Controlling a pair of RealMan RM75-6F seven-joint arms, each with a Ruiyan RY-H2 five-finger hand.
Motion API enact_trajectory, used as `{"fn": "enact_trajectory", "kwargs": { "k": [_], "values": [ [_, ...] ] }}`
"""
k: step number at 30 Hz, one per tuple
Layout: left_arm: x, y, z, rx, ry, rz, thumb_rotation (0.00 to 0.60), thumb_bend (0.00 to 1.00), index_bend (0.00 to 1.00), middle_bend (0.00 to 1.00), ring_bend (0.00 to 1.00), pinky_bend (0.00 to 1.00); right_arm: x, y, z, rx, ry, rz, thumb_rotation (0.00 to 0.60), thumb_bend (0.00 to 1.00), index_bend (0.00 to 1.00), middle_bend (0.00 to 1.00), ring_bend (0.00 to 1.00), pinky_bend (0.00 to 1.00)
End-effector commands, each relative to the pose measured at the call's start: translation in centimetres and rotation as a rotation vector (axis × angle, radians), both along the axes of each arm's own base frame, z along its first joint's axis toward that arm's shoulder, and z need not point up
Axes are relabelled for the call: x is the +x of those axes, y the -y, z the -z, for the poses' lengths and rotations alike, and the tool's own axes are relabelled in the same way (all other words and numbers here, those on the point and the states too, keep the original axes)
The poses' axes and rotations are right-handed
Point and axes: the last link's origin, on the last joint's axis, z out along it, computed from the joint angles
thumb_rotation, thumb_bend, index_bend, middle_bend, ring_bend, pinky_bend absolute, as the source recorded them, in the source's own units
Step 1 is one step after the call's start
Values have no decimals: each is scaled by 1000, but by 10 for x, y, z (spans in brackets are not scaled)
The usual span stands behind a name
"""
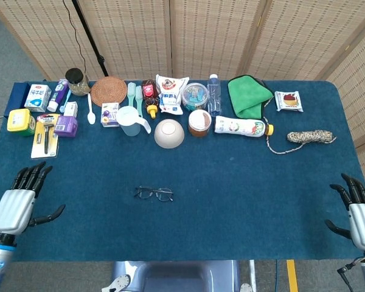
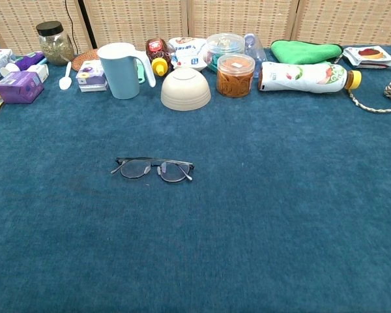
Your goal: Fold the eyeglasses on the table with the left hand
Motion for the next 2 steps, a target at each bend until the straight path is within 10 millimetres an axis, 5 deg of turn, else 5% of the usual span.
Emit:
{"fn": "enact_trajectory", "kwargs": {
  "k": [1, 2],
  "values": [
    [-6, 17, -8, 50, -30, -11, 266, 228, 0, 0, 0, 0, 0, 1, 2, 3, 3, -4, 600, 0, 223, 70, 101, 223],
    [-7, 20, -9, 56, -28, -17, 266, 228, 0, 0, 0, 0, 0, 1, 3, 4, 4, -5, 600, 0, 223, 70, 101, 223]
  ]
}}
